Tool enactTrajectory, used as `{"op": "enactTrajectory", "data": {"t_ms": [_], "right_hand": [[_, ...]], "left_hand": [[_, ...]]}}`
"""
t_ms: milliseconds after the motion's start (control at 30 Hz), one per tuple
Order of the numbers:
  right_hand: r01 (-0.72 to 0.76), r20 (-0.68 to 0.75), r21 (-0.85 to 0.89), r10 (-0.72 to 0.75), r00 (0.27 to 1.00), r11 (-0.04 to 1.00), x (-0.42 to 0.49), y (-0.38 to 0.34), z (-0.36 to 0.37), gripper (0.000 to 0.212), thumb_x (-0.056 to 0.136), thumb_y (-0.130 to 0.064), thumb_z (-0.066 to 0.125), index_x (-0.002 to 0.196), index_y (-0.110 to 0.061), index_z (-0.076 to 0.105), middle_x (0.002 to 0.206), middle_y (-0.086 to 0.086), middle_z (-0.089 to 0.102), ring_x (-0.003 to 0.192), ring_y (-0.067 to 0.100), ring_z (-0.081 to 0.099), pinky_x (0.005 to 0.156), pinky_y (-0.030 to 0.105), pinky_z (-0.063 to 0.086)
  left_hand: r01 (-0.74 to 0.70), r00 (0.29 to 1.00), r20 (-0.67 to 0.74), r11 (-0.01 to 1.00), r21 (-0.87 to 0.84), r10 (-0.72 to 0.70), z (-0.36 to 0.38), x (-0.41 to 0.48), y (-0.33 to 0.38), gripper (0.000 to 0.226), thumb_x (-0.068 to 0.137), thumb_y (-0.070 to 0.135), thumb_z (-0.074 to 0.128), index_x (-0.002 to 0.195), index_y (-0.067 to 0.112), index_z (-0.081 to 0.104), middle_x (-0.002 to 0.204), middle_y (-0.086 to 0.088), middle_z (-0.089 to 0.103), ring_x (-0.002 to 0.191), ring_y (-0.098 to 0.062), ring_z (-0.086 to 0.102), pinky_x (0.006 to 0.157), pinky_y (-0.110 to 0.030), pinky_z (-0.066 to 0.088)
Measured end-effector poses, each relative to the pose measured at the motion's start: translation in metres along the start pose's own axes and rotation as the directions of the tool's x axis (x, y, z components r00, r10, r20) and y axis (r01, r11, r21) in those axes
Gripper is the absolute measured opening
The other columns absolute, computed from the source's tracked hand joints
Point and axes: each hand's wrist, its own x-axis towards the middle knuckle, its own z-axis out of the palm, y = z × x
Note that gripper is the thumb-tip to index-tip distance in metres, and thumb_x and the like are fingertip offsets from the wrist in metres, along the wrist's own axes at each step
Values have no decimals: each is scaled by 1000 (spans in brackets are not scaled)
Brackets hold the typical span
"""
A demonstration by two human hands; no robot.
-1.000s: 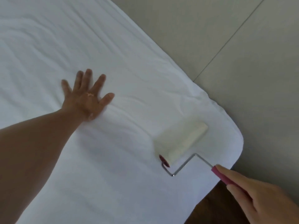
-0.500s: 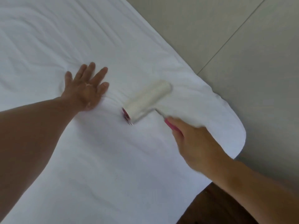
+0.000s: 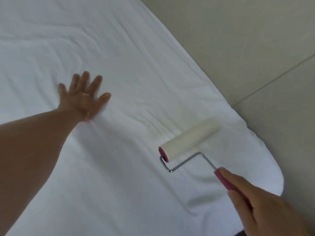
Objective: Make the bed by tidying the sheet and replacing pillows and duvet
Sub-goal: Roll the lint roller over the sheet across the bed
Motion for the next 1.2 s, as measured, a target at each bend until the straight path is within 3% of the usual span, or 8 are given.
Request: {"op": "enactTrajectory", "data": {"t_ms": [67, 100, 233, 367, 667, 1067, 1133, 1200], "right_hand": [[-51, 41, 231, 43, 998, 972, 38, -68, -40, 57, 89, -66, 1, 141, -68, 25, 85, -17, 66, 81, 5, 63, 78, 20, 53], [-58, 44, 252, 48, 998, 966, 59, -78, -40, 59, 84, -67, -1, 140, -70, 18, 89, -15, 65, 85, 8, 64, 82, 27, 54], [-65, 32, 334, 57, 998, 940, 148, -135, -69, 35, 100, -49, 31, 134, -54, 32, 106, -6, 70, 99, 22, 66, 87, 41, 56], [6, -19, 305, -1, 1000, 952, 235, -183, -100, 27, 102, -35, 40, 126, -40, 51, 110, -6, 68, 100, 25, 64, 85, 38, 56], [56, -70, 298, -36, 997, 953, 353, -251, -134, 24, 99, -23, 42, 116, -30, 58, 92, -2, 63, 81, 26, 62, 75, 37, 58], [187, -128, 318, -153, 980, 929, 544, -359, -195, 31, 95, -17, 47, 124, -21, 58, 116, 8, 61, 90, 25, 52, 70, 31, 40], [220, -121, 244, -195, 973, 945, 564, -371, -216, 31, 97, -16, 46, 126, -15, 58, 118, 13, 62, 95, 29, 58, 74, 35, 47], [264, -128, 156, -246, 961, 952, 579, -378, -243, 32, 98, -14, 44, 125, -9, 60, 119, 16, 64, 105, 35, 63, 82, 39, 52]], "left_hand": [[58, 998, -17, 998, -6, -58, 6, 6, -18, 82, 84, 87, 4, 155, 49, -13, 167, 8, -21, 154, -21, -17, 119, -63, -3], [80, 997, 11, 997, 2, -80, 3, 9, -21, 82, 83, 88, 3, 154, 50, -13, 167, 8, -22, 154, -21, -18, 119, -64, -4], [138, 989, -42, 987, -83, -142, 0, 30, -30, 82, 83, 87, -1, 155, 50, -11, 167, 7, -20, 154, -26, -19, 117, -68, -6], [201, 976, -65, 973, -111, -209, -10, 59, -57, 82, 83, 85, -4, 156, 48, -12, 168, 5, -19, 153, -30, -19, 115, -72, -4], [205, 975, -75, 977, -64, -210, -22, 106, -89, 86, 79, 89, -10, 153, 48, -18, 167, 1, -21, 152, -37, -19, 111, -76, 1], [200, 972, -113, 979, -43, -204, 0, 120, -91, 77, 83, 81, -16, 146, 42, -39, 159, -4, -40, 146, -39, -35, 110, -74, -10], [199, 969, -139, 979, -34, -202, 7, 125, -93, 79, 82, 80, -17, 149, 42, -32, 161, -4, -34, 148, -40, -30, 111, -74, -8], [206, 967, -145, 977, -46, -211, 9, 127, -94, 80, 88, 81, -5, 157, 43, -11, 167, -6, -16, 152, -41, -16, 111, -76, -2]]}}
